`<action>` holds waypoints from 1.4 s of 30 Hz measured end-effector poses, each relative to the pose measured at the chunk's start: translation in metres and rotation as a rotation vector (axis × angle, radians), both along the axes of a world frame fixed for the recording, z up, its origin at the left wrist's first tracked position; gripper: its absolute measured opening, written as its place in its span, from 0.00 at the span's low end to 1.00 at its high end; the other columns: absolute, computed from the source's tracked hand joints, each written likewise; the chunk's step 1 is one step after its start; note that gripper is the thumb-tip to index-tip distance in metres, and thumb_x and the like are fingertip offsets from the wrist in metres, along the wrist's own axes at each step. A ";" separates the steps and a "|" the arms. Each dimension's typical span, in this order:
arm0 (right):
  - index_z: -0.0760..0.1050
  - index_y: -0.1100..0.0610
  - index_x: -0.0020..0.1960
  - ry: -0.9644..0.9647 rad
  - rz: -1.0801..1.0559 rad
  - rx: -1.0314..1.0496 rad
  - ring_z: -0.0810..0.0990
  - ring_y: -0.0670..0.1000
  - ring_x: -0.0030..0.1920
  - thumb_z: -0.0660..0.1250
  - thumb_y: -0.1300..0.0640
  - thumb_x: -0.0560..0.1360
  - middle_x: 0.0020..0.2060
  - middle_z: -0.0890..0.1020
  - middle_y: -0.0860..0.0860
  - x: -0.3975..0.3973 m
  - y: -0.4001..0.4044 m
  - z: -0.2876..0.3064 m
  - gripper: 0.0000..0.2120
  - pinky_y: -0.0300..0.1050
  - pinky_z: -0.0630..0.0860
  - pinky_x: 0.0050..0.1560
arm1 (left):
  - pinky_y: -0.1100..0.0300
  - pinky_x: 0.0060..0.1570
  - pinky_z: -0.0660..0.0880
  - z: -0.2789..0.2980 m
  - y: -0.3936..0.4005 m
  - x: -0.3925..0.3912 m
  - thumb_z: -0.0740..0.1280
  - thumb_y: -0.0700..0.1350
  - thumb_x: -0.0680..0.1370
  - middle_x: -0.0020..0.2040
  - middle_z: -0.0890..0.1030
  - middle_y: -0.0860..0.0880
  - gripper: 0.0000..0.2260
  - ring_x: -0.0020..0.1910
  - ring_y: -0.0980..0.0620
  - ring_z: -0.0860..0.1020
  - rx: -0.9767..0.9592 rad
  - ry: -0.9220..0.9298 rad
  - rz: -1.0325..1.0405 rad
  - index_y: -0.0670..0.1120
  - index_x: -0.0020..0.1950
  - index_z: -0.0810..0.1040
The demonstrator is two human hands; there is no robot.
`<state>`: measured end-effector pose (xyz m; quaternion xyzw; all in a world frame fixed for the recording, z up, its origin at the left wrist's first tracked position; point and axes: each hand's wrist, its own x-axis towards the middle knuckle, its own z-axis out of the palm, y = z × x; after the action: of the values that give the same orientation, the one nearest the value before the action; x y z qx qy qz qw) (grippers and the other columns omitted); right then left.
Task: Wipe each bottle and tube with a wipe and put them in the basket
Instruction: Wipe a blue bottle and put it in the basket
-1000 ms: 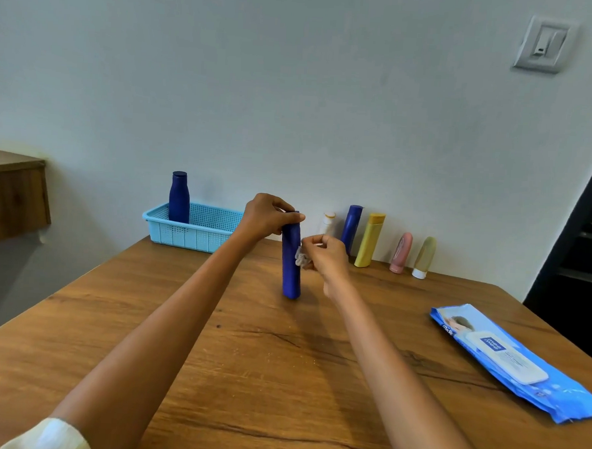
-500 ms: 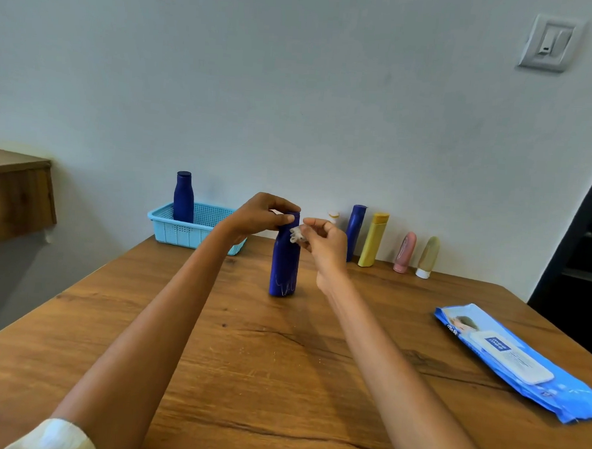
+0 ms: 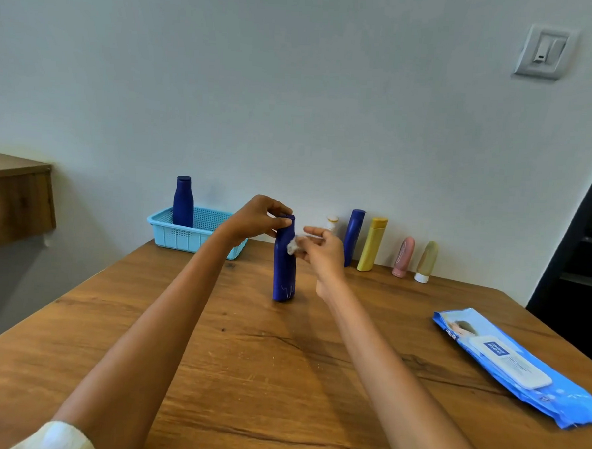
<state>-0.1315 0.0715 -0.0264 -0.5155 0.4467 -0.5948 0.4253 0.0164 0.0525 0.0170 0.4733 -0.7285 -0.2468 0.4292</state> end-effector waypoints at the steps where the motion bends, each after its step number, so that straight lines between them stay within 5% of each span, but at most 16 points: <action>1: 0.74 0.54 0.57 0.018 0.001 -0.050 0.79 0.49 0.53 0.68 0.61 0.74 0.51 0.79 0.50 0.003 0.001 0.004 0.12 0.44 0.79 0.52 | 0.68 0.36 0.79 -0.001 0.000 -0.002 0.67 0.36 0.76 0.51 0.79 0.42 0.13 0.43 0.52 0.79 -0.003 0.022 0.021 0.35 0.61 0.76; 6: 0.76 0.53 0.55 0.221 -0.072 -0.178 0.77 0.46 0.53 0.68 0.59 0.75 0.50 0.80 0.46 0.009 0.003 -0.010 0.09 0.44 0.78 0.53 | 0.55 0.46 0.80 -0.005 -0.001 -0.009 0.67 0.37 0.76 0.52 0.80 0.35 0.13 0.49 0.42 0.81 0.032 0.095 0.112 0.33 0.59 0.76; 10: 0.77 0.55 0.54 0.313 -0.071 -0.009 0.80 0.49 0.48 0.67 0.56 0.75 0.50 0.82 0.51 -0.005 -0.004 -0.029 0.09 0.45 0.80 0.48 | 0.67 0.32 0.78 -0.009 -0.001 -0.001 0.69 0.38 0.75 0.48 0.80 0.38 0.13 0.42 0.47 0.80 0.065 0.163 0.181 0.33 0.57 0.78; 14: 0.79 0.54 0.51 0.457 -0.142 0.064 0.77 0.44 0.41 0.68 0.52 0.74 0.45 0.82 0.48 -0.018 -0.008 -0.031 0.08 0.37 0.72 0.37 | 0.67 0.31 0.78 -0.010 -0.001 0.000 0.71 0.43 0.74 0.47 0.81 0.41 0.11 0.43 0.47 0.80 0.084 0.160 0.210 0.38 0.52 0.79; 19: 0.77 0.53 0.53 0.357 -0.125 -0.151 0.80 0.48 0.48 0.68 0.54 0.75 0.46 0.80 0.47 -0.006 -0.003 -0.011 0.08 0.43 0.80 0.46 | 0.64 0.31 0.78 -0.005 -0.002 -0.008 0.74 0.48 0.71 0.40 0.80 0.46 0.12 0.37 0.49 0.79 0.111 0.135 0.249 0.41 0.47 0.79; 25: 0.76 0.55 0.54 0.513 -0.139 -0.378 0.78 0.46 0.46 0.67 0.54 0.75 0.47 0.80 0.47 -0.003 -0.001 -0.015 0.08 0.40 0.78 0.44 | 0.66 0.28 0.76 -0.007 0.000 -0.013 0.74 0.50 0.71 0.37 0.79 0.49 0.11 0.34 0.53 0.78 0.050 0.119 0.311 0.45 0.38 0.77; 30: 0.78 0.55 0.46 0.610 -0.130 -0.177 0.76 0.45 0.44 0.71 0.57 0.72 0.44 0.79 0.48 -0.015 -0.010 -0.042 0.05 0.39 0.75 0.44 | 0.61 0.36 0.78 -0.014 -0.003 -0.009 0.74 0.46 0.71 0.43 0.80 0.45 0.12 0.37 0.49 0.80 0.074 0.150 0.306 0.41 0.46 0.77; 34: 0.77 0.53 0.46 0.253 -0.140 0.006 0.80 0.49 0.45 0.71 0.58 0.72 0.44 0.80 0.49 -0.023 -0.013 -0.046 0.04 0.45 0.80 0.46 | 0.61 0.38 0.80 -0.018 -0.008 -0.005 0.73 0.41 0.72 0.47 0.81 0.40 0.08 0.38 0.48 0.81 0.125 0.190 0.276 0.40 0.47 0.78; 37: 0.75 0.51 0.48 0.092 -0.201 -0.063 0.81 0.50 0.47 0.68 0.59 0.75 0.46 0.81 0.50 -0.024 -0.012 -0.029 0.05 0.44 0.81 0.44 | 0.64 0.36 0.80 -0.016 -0.007 -0.003 0.70 0.37 0.74 0.48 0.81 0.38 0.08 0.41 0.47 0.81 0.159 0.207 0.200 0.36 0.51 0.79; 42: 0.76 0.53 0.60 0.320 -0.215 -0.310 0.80 0.48 0.49 0.66 0.60 0.76 0.51 0.81 0.49 -0.015 -0.007 -0.013 0.13 0.45 0.80 0.47 | 0.65 0.37 0.80 -0.011 0.001 -0.007 0.66 0.34 0.76 0.51 0.79 0.37 0.13 0.48 0.45 0.79 0.213 0.139 0.054 0.33 0.60 0.75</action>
<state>-0.1465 0.0640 -0.0397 -0.6117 0.4641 -0.6088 0.1995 0.0092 0.0535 0.0056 0.5177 -0.6536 -0.3433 0.4323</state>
